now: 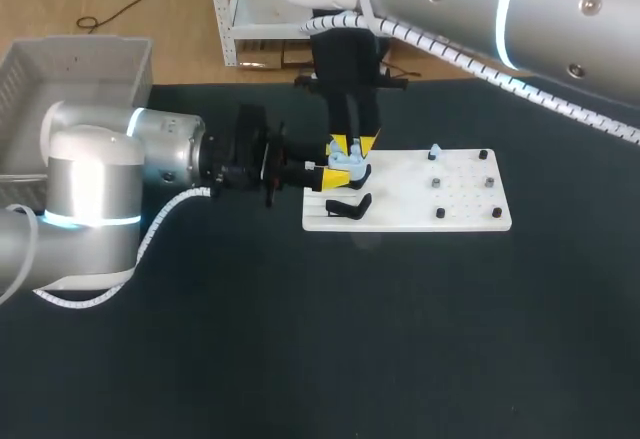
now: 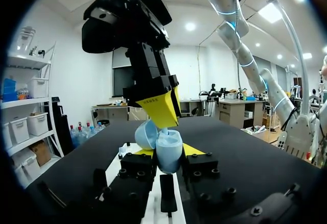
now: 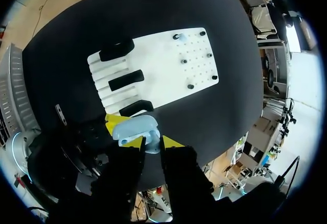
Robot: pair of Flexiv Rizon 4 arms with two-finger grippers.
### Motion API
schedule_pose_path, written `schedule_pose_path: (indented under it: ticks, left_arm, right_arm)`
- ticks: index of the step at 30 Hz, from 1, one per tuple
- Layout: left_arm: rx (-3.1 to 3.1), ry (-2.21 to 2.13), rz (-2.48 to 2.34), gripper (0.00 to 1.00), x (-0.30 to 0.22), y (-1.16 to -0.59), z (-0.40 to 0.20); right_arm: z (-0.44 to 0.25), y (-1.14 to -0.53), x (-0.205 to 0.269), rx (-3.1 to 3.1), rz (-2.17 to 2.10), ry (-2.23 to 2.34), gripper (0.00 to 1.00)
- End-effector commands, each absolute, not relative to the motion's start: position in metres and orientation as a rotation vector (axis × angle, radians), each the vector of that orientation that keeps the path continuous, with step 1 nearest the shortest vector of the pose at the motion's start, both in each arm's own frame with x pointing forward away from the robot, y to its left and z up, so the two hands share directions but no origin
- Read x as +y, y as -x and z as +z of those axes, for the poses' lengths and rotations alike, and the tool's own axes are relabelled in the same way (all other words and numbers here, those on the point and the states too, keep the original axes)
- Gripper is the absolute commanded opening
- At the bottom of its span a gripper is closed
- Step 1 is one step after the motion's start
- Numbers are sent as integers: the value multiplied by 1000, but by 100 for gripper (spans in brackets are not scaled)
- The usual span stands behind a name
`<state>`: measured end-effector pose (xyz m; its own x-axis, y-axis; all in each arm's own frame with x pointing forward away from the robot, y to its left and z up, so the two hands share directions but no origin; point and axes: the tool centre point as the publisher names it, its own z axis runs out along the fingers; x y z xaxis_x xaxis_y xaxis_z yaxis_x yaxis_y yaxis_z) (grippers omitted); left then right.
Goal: Pick up each earbud case from the left stands, insert the matching earbuds, close the lid, and place the case in the box.
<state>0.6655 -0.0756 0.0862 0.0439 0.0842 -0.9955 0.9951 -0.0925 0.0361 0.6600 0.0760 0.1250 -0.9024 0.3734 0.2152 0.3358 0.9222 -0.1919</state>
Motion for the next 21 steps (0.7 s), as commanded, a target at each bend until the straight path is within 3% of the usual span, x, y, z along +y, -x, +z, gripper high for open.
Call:
schedule_pose_path:
  ticks: [1, 5, 11, 14, 19, 21]
  left_arm:
    - [1198, -1359, -1202, 0, -76, -664, 88]
    - [1198, -1359, -1202, 0, -76, -664, 88]
    - [1198, -1359, -1202, 0, -76, -664, 88]
    - [1198, -1359, -1202, 0, -76, -664, 88]
    - [1198, -1359, -1202, 0, -76, -664, 88]
    - [1198, -1359, -1202, 0, -76, -664, 88]
  right_arm:
    - [122, -661, 75, -2828, 214, 535, 32]
    - [121, -661, 76, -2818, 196, 534, 48]
    - [125, -657, 77, -2821, 164, 534, 50]
    - [136, -652, 75, -2846, 99, 537, 61]
    - [159, -644, 61, -2924, -91, 517, 53]
    - [166, -643, 53, -2991, -166, 476, 57]
